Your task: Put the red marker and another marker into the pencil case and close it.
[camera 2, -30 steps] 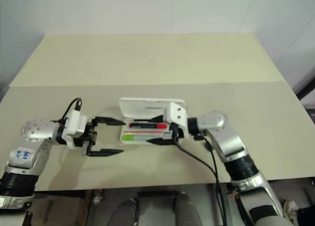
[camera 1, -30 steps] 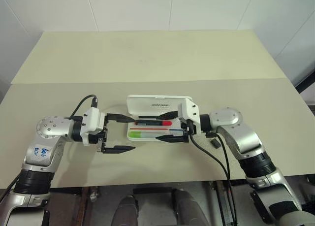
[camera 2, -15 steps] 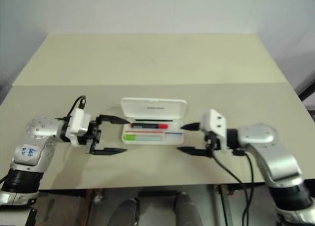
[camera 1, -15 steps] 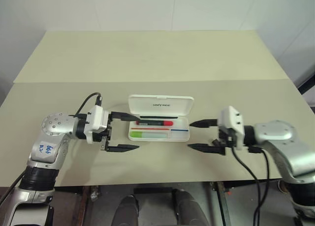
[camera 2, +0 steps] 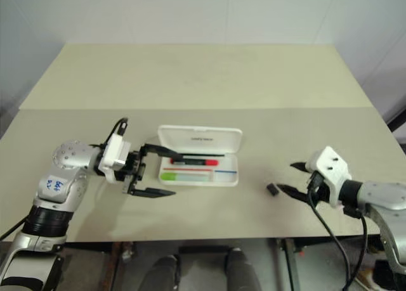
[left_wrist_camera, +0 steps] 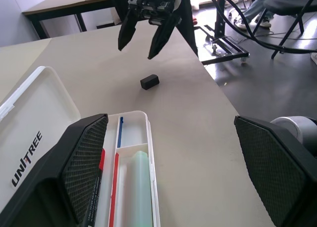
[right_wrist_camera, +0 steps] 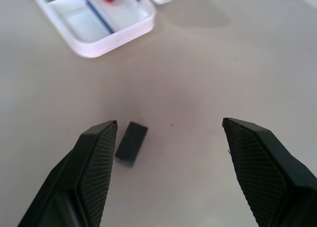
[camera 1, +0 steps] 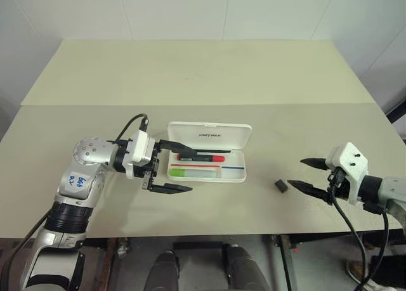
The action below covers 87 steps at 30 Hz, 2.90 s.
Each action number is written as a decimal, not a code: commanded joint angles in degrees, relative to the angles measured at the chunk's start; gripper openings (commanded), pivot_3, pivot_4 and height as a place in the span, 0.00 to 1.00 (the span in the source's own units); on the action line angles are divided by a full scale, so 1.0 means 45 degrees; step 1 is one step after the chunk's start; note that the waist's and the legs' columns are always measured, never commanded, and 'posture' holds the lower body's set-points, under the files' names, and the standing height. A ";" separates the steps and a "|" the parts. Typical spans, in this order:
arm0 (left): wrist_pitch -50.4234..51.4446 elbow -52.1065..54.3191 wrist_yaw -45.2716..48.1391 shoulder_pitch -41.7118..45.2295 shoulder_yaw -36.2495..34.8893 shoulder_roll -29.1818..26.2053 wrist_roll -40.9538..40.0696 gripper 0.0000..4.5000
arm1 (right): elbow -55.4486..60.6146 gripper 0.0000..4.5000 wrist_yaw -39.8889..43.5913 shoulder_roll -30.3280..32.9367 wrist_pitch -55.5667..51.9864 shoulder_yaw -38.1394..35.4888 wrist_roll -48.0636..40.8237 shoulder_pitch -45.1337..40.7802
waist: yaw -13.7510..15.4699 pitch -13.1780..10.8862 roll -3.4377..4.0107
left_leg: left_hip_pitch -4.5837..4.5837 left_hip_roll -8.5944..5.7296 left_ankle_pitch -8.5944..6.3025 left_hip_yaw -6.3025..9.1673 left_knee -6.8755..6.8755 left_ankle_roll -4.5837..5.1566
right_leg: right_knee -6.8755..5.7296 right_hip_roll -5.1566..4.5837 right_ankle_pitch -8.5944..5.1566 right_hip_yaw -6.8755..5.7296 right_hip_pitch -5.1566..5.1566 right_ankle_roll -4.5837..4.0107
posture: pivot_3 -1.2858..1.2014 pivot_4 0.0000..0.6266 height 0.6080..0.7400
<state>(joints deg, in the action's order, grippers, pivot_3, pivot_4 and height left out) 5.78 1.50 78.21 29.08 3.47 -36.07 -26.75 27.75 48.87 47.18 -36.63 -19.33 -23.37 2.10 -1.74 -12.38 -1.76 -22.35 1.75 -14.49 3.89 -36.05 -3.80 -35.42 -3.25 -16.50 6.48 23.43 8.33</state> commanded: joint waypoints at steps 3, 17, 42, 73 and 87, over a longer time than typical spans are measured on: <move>-0.0091 0.0135 0.0145 0.0109 -0.0010 0.0054 -0.0084 0.97 | 0.2981 0.80 -0.2976 -0.1955 -0.2293 -0.0426 -0.0935 0.0781 | 0.0027 0.0000 0.0001 | -0.0008 -0.0001 0.0000 0.0005 0.0000 -0.0001 | 0.0002 0.0002 -0.0004 0.0001 0.0002 -0.0006 | 0.52 0.24 1.00; 0.0058 0.0012 0.0322 0.0338 0.0099 0.0180 -0.0076 0.97 | 0.3191 0.80 -0.5266 -0.3732 -0.1605 0.0435 0.0025 0.2143 | 0.0002 0.0001 0.0000 | -0.0003 0.0000 0.0000 0.0002 -0.0005 0.0000 | 0.0017 0.0001 -0.0100 0.0005 -0.0010 -0.0187 | 0.52 0.24 1.00; 0.0243 0.0345 0.0051 0.0290 0.0095 0.0278 -0.0118 0.97 | 0.1318 0.25 -0.5407 -0.4197 -0.0009 0.1785 0.0903 0.2535 | 0.0008 0.0002 -0.0001 | 0.0002 -0.0001 0.0001 0.0002 -0.0006 0.0002 | 0.0001 0.0002 -0.0098 0.0006 -0.0009 -0.0179 | 0.52 0.24 1.00; -0.0418 -0.0180 0.0280 -0.0033 -0.0180 -0.0444 0.0151 0.97 | -0.3006 0.07 0.2742 -0.0738 0.4159 0.5030 0.0687 -0.4308 | -0.0056 0.0001 -0.0004 | 0.0010 0.0000 0.0022 -0.0009 -0.0011 0.0031 | 0.0004 0.0005 -0.0082 0.0017 -0.0016 -0.0149 | 0.52 0.24 1.00; -0.0463 0.0189 -0.0031 -0.0569 -0.0596 -0.0844 0.0145 0.97 | -0.6902 0.07 0.4794 -0.2112 0.6494 0.6963 0.2010 -0.6902 | -0.0052 -0.0002 0.0002 | 0.0001 0.0001 0.0013 -0.0006 0.0013 0.0020 | -0.0003 0.0003 0.0003 0.0006 0.0004 0.0010 | 0.52 0.24 1.00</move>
<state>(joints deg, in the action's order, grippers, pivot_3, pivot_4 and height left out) 4.51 -0.02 78.51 26.51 2.34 -39.02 -25.93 -3.06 69.52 38.06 -8.76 12.15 -14.41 -27.97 -1.97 -12.39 -1.75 -22.35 1.75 -14.43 3.87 -36.00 -3.71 -35.45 -3.23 -16.49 6.51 23.45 8.38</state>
